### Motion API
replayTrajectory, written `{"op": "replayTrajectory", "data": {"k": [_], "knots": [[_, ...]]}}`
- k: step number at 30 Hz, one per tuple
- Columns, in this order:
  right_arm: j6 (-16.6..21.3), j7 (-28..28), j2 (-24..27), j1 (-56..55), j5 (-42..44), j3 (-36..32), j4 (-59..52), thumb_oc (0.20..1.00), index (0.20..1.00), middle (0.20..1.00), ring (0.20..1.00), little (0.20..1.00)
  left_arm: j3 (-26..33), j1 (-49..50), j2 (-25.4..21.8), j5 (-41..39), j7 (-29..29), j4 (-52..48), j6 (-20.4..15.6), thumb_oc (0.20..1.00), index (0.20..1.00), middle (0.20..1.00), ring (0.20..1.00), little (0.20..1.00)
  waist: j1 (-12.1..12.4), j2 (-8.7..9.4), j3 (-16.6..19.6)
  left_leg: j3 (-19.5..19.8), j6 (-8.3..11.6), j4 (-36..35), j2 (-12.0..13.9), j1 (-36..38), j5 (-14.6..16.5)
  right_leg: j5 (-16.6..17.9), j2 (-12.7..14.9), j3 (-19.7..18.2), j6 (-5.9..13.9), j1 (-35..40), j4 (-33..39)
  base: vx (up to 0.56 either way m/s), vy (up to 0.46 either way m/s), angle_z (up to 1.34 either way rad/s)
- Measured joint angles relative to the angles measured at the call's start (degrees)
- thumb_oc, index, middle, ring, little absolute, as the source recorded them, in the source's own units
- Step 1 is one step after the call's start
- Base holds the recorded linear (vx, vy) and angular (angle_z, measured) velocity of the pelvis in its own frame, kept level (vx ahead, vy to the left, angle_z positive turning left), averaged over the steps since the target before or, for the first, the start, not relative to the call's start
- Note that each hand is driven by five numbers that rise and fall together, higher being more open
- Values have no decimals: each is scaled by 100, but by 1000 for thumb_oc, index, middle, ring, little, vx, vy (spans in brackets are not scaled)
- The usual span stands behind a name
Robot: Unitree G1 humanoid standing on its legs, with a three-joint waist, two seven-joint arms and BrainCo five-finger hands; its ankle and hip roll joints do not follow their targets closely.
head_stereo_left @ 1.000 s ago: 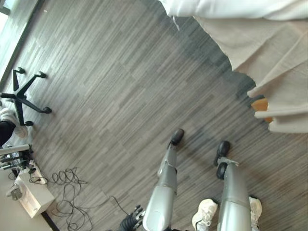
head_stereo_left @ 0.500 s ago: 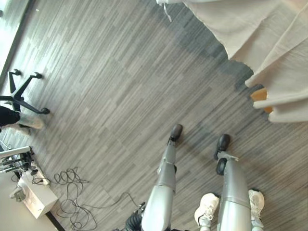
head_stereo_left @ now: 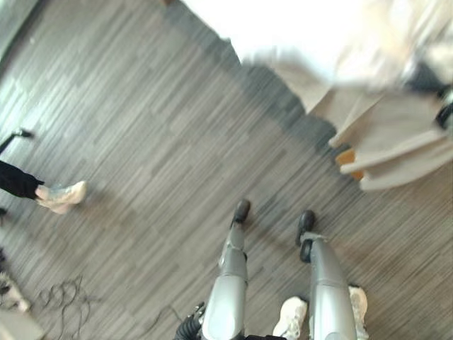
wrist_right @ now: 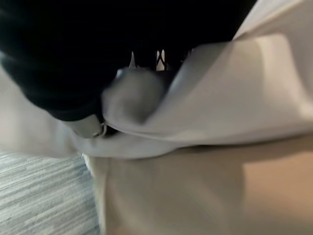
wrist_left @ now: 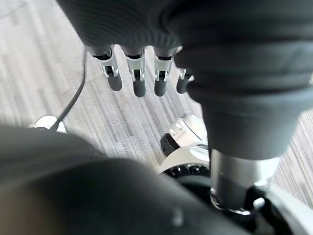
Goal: Making the bed.
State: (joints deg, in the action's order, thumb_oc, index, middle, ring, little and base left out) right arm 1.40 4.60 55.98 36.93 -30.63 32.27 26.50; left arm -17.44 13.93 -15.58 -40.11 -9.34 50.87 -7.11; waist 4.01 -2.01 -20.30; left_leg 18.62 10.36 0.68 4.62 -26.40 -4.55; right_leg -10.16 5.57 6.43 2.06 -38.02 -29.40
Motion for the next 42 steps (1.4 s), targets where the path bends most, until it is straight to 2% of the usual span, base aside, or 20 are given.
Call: {"op": "replayTrajectory", "data": {"k": [3,4,6,7,9,10,11,15,17,21,23,26,27,28,29,30,31,34,39,42], "knots": [[-15,-28,-1021,-1048,-44,-702,1450,200,200,200,200,200,137,-186,-40,234,-191,423,15,1000,1000,1000,1000,1000,-4,60,93,5,-116,69,-26,467,83,46,29,53,83,694,354,143,68,3],[0,-85,-1216,-1304,-38,-708,1778,200,200,200,200,200,154,-218,-36,328,-224,592,19,1000,1000,1000,1000,1000,23,60,114,18,-133,68,-39,606,121,37,41,56,111,875,413,135,64,17],[4,-812,-2109,-2482,-9,-402,3481,200,200,200,200,200,275,-385,68,583,-255,966,13,1000,1000,1000,1000,1000,157,60,315,83,-298,-73,-116,1003,147,-17,93,52,252,1350,597,100,65,25],[-33,-954,-2581,-2985,41,-473,4014,200,200,200,200,200,389,-415,148,741,-260,1150,15,1000,1000,1000,1000,1000,132,48,321,90,-337,-186,-144,1136,122,1,131,55,275,1485,685,110,69,13],[-75,-1157,-3086,-3740,226,-536,4653,200,200,200,200,200,583,-468,294,948,-263,1470,24,1000,1000,1000,1000,1000,-9,-42,370,69,-377,-278,-195,1350,69,95,158,34,378,1764,903,86,64,-6],[-118,-1161,-3239,-4067,314,-699,4841,821,821,821,821,821,670,-474,345,1031,-249,1599,32,1000,1000,1000,1000,1000,-164,-85,405,55,-393,-298,-187,1516,79,150,158,19,414,2008,1097,67,73,-14],[-153,-1130,-3360,-4287,500,-1089,5121,1000,1000,1000,1000,1000,785,-545,408,1173,-230,1848,61,1000,1000,1000,1000,1000,-285,-131,445,23,-433,-358,-184,1754,103,227,138,16,457,2322,1342,49,88,-15],[-275,-1116,-3398,-4671,964,-1286,5374,1000,1000,1000,1000,1000,768,-537,402,1454,-197,2200,188,1000,1000,1000,1000,1000,-446,-138,994,-126,-567,-455,-127,1991,245,434,66,-88,513,2746,1988,35,68,-22],[-266,-1131,-3405,-4475,1230,-1513,5505,1000,1000,1000,1000,1000,815,-544,393,1522,-186,2250,245,1000,1000,1000,1000,1000,-481,-118,1100,-130,-584,-474,-103,2096,233,576,27,-92,491,2943,2235,22,49,-3],[-271,-1096,-3151,-4090,1879,-2347,5633,1000,1000,1000,1000,1000,877,-452,396,1669,-182,2304,349,1000,1000,1000,1000,1000,-376,-38,1511,-233,-614,-553,-91,2310,321,609,39,-145,475,3172,2431,-1,42,-5],[-246,-1008,-2952,-3872,2418,-2842,5588,1000,1000,1000,1000,1000,879,-448,402,1671,-158,2314,369,1000,1000,1000,1000,1000,-391,-37,1545,-263,-608,-557,-89,2323,346,612,24,-210,470,3218,2457,-6,23,-12],[-176,-767,-2201,-3758,3159,-3252,4685,1000,1000,1000,1000,1000,992,-401,390,1668,-92,2290,385,1000,1000,1000,1000,1000,-442,13,1571,-414,-641,-354,-161,2327,359,704,36,-379,504,3218,2528,10,21,-23],[-226,-633,-2025,-3906,3394,-3565,3862,1000,1000,1000,1000,1000,1067,-318,393,1672,-69,2176,375,1000,1000,1000,1000,1000,-484,32,1577,-449,-658,-397,-181,2388,348,707,65,-414,518,3232,2534,26,37,-27],[-3,-471,-1929,-4075,3662,-3863,3019,1000,1000,1000,1000,1000,1175,-191,407,1671,-44,2090,318,1000,1000,1000,1000,1000,-554,52,1599,-535,-684,-468,-188,2462,331,729,74,-491,554,3239,2567,22,20,-37],[185,-366,-1928,-4174,4143,-4171,2115,749,749,749,749,749,1287,-114,400,1736,-14,2138,263,1000,1000,1000,1000,1000,-581,70,1648,-646,-725,-470,-196,2496,360,816,69,-579,575,3294,2721,19,7,-43],[257,-376,-1988,-4198,4486,-4298,1696,200,200,200,200,200,1359,-117,404,1854,-5,2209,228,1000,1000,1000,1000,1000,-584,79,1645,-702,-728,-498,-196,2563,363,875,67,-638,604,3373,2823,11,-2,-36],[316,-437,-2089,-4262,5031,-4278,855,200,200,200,200,200,1487,-72,420,1921,-12,2206,221,1000,1000,1000,1000,1000,-613,78,1645,-732,-732,-553,-200,2604,361,942,65,-665,626,3438,2944,2,-9,-22],[683,-780,-2217,-4216,5632,-3876,122,200,200,200,200,200,1608,-87,436,2070,-42,2324,219,1000,1000,1000,1000,1000,-681,70,1654,-786,-732,-594,-197,2686,361,1124,75,-691,665,3644,3273,3,-8,-8],[527,-1675,-2178,-4115,6206,-3118,145,200,200,200,200,200,1615,-121,449,2065,-115,2255,211,1000,1000,1000,1000,1000,-524,-12,1559,-731,-730,-596,-195,2636,359,1252,72,-625,665,3734,3533,-41,-14,5],[381,-1906,-2037,-3918,6209,-2707,188,200,200,200,200,200,1560,-79,454,2037,-159,2082,215,1000,1000,1000,1000,1000,-455,-148,1457,-680,-700,-581,-219,2531,328,1253,81,-545,666,3704,3533,-73,-4,10]]}}
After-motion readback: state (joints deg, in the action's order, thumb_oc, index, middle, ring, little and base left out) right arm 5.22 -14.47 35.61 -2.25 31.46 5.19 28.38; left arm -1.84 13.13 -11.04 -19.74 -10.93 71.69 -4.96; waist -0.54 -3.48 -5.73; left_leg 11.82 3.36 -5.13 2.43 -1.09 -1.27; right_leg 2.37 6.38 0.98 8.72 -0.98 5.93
